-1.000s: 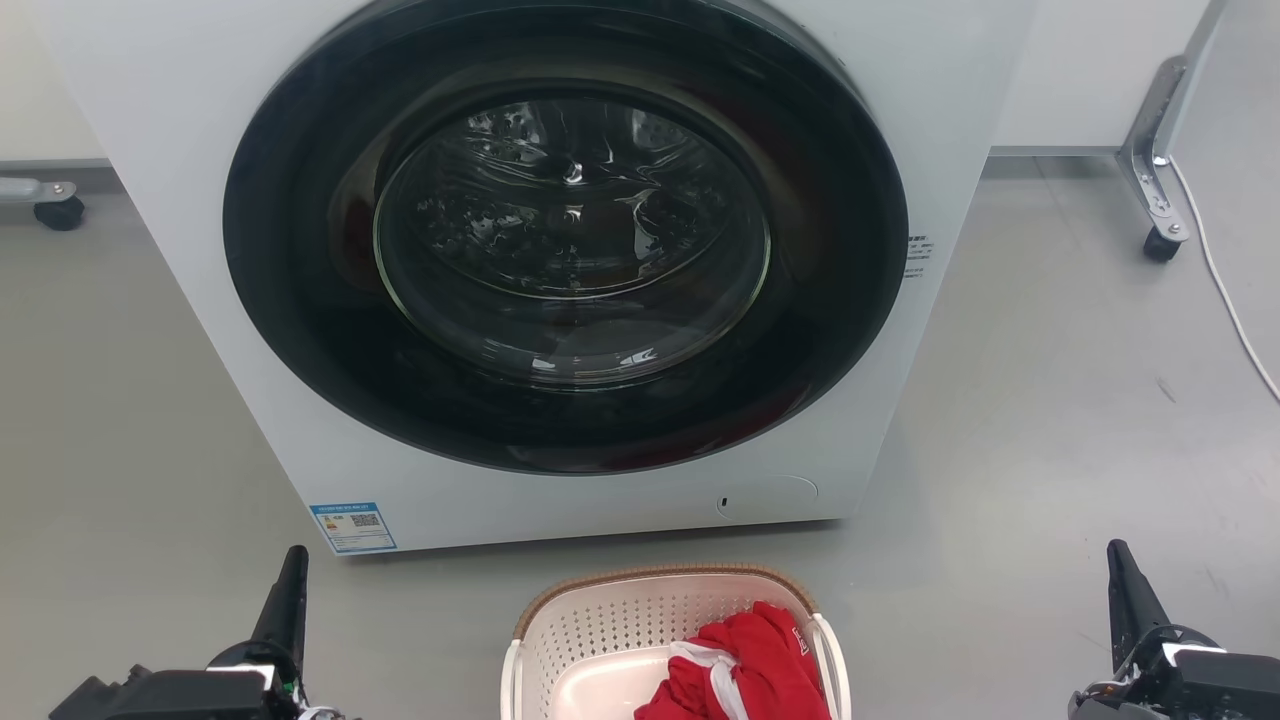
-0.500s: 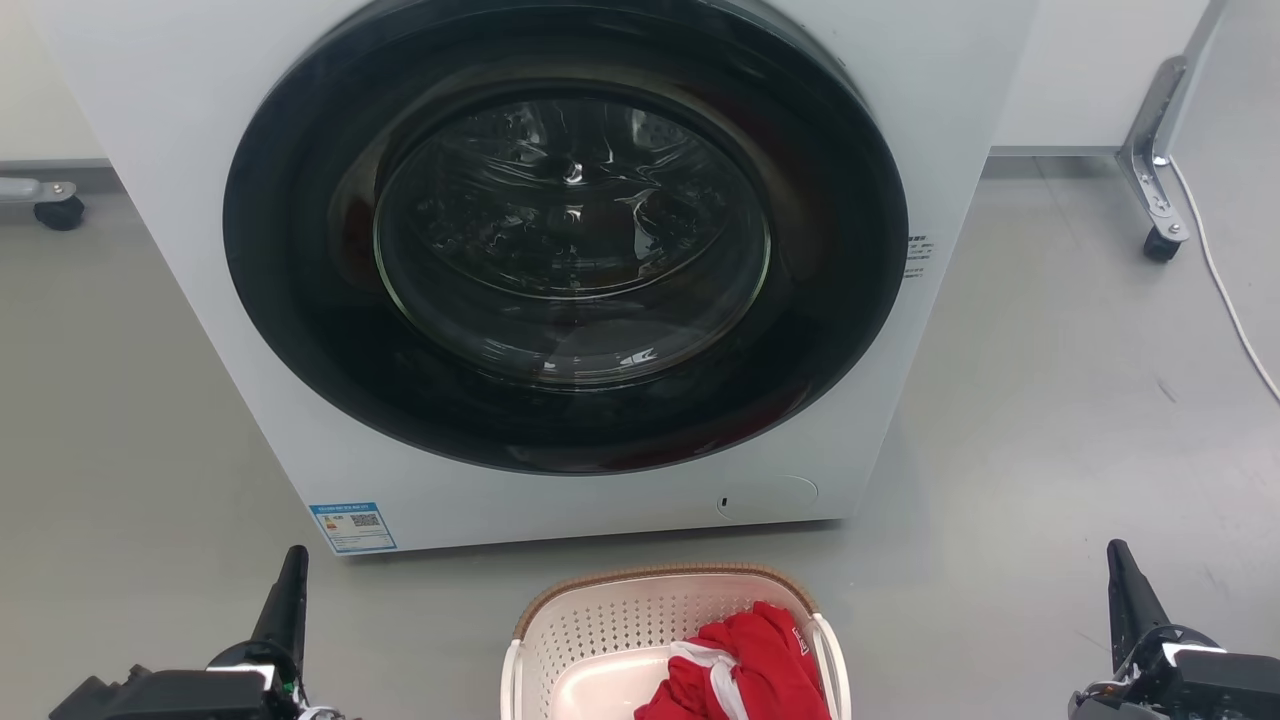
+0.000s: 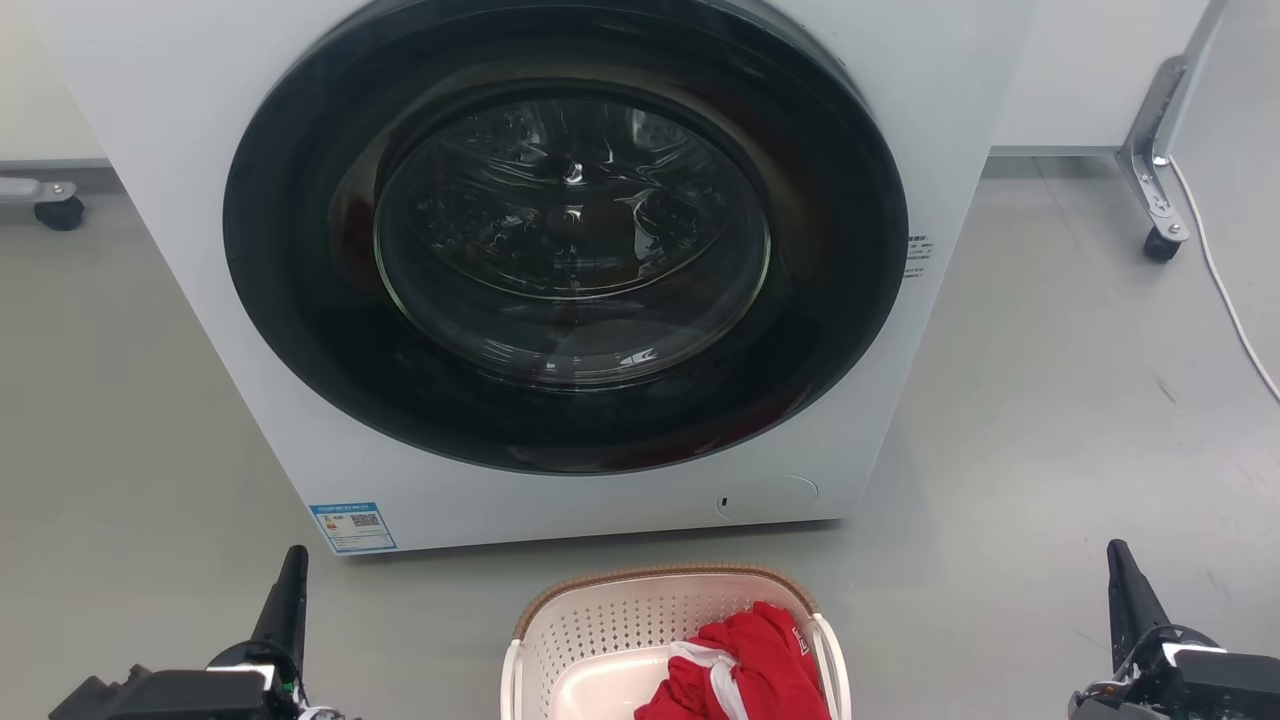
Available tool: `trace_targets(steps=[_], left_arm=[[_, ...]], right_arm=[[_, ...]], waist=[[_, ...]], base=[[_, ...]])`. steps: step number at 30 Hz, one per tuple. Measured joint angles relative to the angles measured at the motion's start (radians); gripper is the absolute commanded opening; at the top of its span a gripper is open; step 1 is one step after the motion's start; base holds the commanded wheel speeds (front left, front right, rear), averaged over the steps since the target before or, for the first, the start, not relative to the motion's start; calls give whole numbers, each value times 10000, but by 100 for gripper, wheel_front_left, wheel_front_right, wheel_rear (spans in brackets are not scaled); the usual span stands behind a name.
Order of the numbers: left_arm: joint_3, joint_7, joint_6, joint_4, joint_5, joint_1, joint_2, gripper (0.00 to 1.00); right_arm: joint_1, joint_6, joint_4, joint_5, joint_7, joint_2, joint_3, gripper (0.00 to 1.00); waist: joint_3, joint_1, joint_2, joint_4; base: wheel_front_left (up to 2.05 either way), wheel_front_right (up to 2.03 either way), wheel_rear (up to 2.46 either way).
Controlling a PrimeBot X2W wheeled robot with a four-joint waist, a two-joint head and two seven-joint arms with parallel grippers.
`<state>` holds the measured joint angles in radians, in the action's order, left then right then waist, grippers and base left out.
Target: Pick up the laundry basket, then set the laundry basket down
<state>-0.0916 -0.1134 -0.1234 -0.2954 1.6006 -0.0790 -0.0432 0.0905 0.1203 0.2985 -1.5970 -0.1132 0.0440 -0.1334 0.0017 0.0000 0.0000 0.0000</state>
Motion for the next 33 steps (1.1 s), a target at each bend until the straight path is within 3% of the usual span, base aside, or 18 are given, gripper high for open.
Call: trace_targets(steps=[33], left_arm=[[0, 0, 0, 4, 0, 0, 0, 0]], right_arm=[[0, 0, -2, 0, 0, 0, 0, 0]], waist=[[2, 0, 0, 0]], base=[[0, 0, 0]])
